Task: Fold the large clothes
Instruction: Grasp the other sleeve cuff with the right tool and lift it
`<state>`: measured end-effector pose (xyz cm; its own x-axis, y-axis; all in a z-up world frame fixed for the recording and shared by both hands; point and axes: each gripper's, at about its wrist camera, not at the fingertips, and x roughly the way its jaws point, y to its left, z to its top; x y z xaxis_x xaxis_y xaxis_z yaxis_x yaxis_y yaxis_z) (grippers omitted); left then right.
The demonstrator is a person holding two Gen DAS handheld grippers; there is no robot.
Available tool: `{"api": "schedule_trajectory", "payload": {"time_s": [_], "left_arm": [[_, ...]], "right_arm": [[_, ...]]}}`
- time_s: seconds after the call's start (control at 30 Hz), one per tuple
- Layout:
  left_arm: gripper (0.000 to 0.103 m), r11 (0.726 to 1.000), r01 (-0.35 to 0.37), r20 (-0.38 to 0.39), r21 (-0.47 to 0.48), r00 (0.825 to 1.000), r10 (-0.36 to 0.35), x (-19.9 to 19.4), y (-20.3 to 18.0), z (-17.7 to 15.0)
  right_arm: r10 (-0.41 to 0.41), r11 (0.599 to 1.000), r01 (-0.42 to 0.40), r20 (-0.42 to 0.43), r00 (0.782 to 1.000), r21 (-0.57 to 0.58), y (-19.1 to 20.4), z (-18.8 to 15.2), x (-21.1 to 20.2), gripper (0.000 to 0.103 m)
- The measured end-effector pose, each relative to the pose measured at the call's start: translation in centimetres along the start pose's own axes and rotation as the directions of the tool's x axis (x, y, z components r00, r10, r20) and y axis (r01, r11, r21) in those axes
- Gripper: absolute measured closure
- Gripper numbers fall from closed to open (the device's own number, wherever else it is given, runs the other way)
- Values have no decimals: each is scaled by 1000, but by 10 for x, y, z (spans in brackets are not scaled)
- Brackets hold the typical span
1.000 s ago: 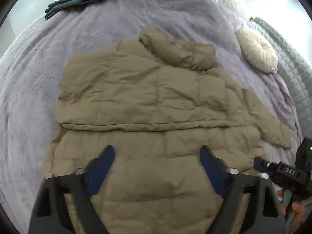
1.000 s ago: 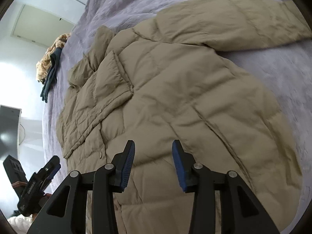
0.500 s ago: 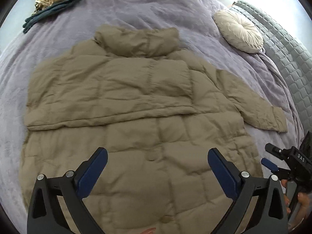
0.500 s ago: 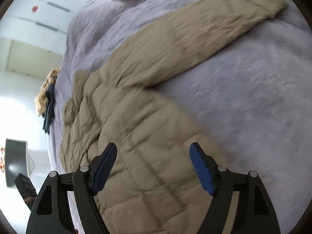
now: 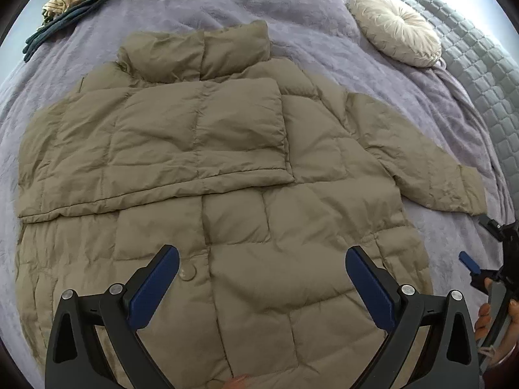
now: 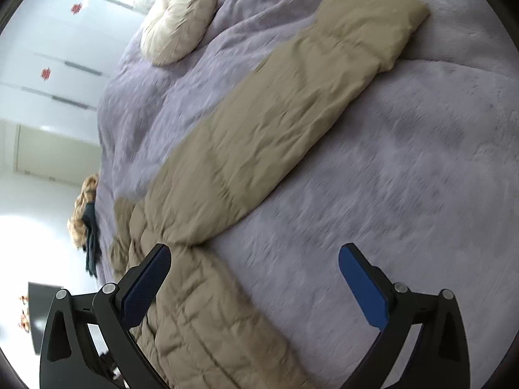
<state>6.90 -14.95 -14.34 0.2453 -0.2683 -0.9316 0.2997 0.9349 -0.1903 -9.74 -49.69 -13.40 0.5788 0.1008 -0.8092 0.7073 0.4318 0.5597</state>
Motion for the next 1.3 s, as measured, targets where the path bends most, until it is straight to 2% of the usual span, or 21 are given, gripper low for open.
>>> {"api": "schedule_trajectory", "payload": {"time_s": [0.1, 0.2, 0.43, 0.57, 0.63, 0.67, 0.7, 0.73, 0.77, 0.8, 0.83, 0.9, 1.03, 1.13, 1.2, 1.3], "left_arm": [[0, 1000, -19, -14, 12, 1000, 19, 7, -4, 2], [0, 1000, 10, -51, 15, 999, -10, 16, -6, 3], [0, 1000, 26, -47, -1, 999, -26, 21, -11, 9], [0, 1000, 12, -47, -1, 999, -12, 23, -13, 14], [0, 1000, 15, -44, -3, 999, -15, 22, -13, 16], [0, 1000, 15, -40, -4, 999, -15, 21, -12, 17], [0, 1000, 13, -37, -4, 999, -13, 20, -11, 19], [0, 1000, 12, -31, -3, 999, -12, 19, -10, 20], [0, 1000, 10, -26, -2, 1000, -11, 18, -9, 21], [0, 1000, 6, -16, 0, 1000, -6, 15, -7, 24], [0, 1000, 2, -9, 1, 1000, -2, 13, -4, 25], [0, 1000, -1, 9, -3, 1000, 1, 9, 1, 29], [0, 1000, 7, 44, -18, 999, -6, 0, 16, 36], [0, 1000, 0, 75, -2, 997, 0, -8, 23, 38], [0, 1000, -14, 95, 8, 995, 13, -13, 28, 39], [0, 1000, -9, 105, -10, 994, 10, -18, 40, 40]], "right_arm": [[-16, 999, 15, 20, 1000, 37, -12, 16, 3, 0], [-10, 995, 10, -1, 1000, 95, -26, 35, 14, 0], [116, 968, -126, 56, 992, 215, -46, 79, 30, 0], [209, 913, -226, 88, 974, 338, -59, 99, 45, 1], [247, 877, -271, 110, 963, 398, -65, 107, 52, 7], [255, 863, -280, 115, 960, 420, -67, 108, 55, 19], [264, 846, -286, 114, 958, 449, -69, 110, 61, 40], [276, 823, -291, 103, 956, 488, -73, 111, 68, 49], [301, 793, -309, 102, 948, 524, -78, 111, 74, 66], [326, 769, -328, 104, 940, 548, -80, 109, 79, 88], [337, 757, -335, 104, 936, 560, -82, 109, 81, 95], [331, 774, -338, 112, 937, 535, -75, 109, 79, 96], [388, 832, -391, 93, 917, 394, -37, 116, 65, 96], [399, 886, -400, 53, 915, 235, 11, 121, 50, 96], [405, 907, -404, 19, 914, 122, 49, 120, 43, 96], [417, 907, -418, -40, 908, -42, 113, 108, 40, 96]]}}
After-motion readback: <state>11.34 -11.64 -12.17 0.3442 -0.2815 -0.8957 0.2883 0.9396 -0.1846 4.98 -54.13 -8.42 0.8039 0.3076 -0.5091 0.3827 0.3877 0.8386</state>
